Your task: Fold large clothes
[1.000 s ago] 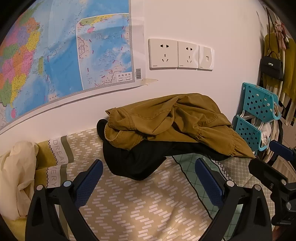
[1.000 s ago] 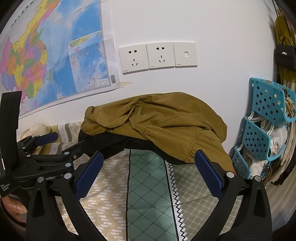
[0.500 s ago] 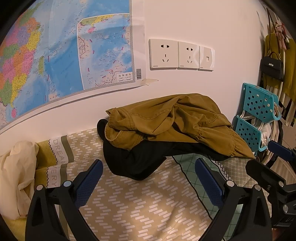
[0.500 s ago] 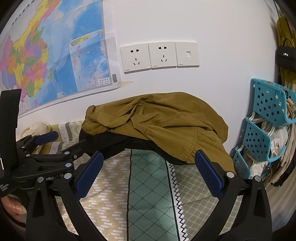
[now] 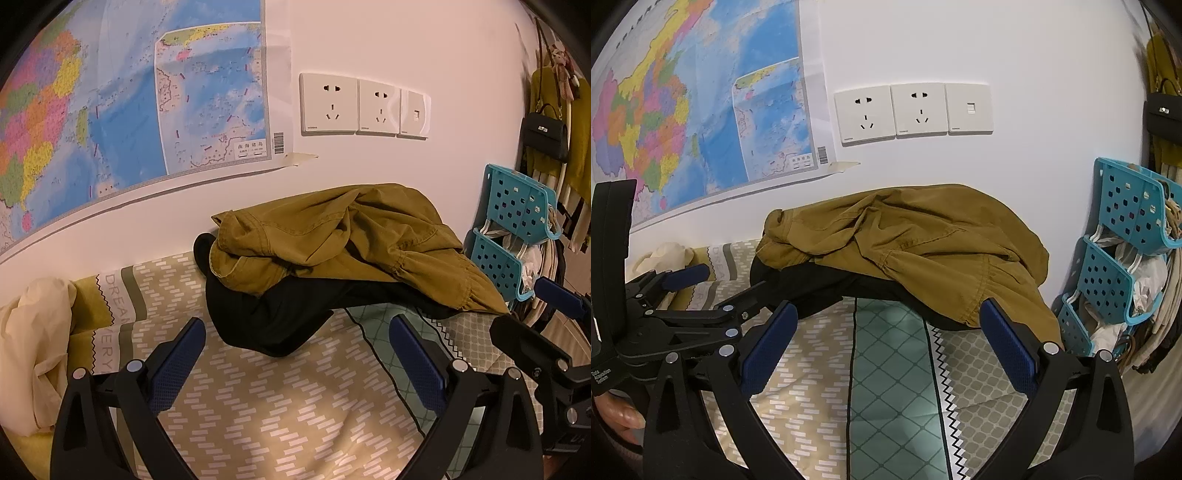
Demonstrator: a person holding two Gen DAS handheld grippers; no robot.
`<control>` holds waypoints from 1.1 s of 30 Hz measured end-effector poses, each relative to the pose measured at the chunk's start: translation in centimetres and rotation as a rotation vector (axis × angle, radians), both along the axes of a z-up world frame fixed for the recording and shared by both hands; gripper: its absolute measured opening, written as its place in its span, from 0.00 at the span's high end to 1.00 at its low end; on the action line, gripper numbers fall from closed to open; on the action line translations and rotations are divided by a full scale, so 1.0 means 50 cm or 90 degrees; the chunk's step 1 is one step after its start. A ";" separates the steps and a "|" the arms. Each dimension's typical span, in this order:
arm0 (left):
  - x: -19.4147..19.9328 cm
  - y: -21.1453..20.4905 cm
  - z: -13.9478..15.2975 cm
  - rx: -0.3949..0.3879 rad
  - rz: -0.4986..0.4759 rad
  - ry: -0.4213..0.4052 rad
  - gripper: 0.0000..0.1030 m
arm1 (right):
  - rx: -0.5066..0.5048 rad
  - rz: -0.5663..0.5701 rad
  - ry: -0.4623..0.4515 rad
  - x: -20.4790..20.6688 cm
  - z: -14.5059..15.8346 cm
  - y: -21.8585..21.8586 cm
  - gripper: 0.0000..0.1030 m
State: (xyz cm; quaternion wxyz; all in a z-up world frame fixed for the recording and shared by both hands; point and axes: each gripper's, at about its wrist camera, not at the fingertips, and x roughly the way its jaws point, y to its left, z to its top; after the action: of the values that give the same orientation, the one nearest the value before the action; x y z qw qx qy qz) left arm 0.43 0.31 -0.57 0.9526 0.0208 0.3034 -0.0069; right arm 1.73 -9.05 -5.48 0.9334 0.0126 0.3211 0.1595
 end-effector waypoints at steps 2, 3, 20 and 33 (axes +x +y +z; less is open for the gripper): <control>0.002 0.000 0.000 0.000 -0.001 0.002 0.07 | 0.000 0.000 0.000 0.001 0.000 0.001 0.05; 0.002 0.001 0.000 -0.001 -0.001 0.001 0.07 | -0.001 0.000 0.000 0.002 0.000 0.001 0.05; 0.003 0.003 -0.001 -0.001 0.000 0.001 0.07 | 0.001 0.000 -0.002 0.002 -0.002 0.003 0.05; 0.013 0.008 -0.003 -0.006 0.005 0.010 0.07 | -0.007 0.007 -0.001 0.012 -0.004 0.008 0.05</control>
State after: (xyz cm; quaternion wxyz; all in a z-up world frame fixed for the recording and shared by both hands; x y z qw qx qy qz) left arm 1.08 0.71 -0.71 0.9502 0.0155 0.3111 -0.0049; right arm 2.33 -8.63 -5.70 0.9329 0.0053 0.3210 0.1629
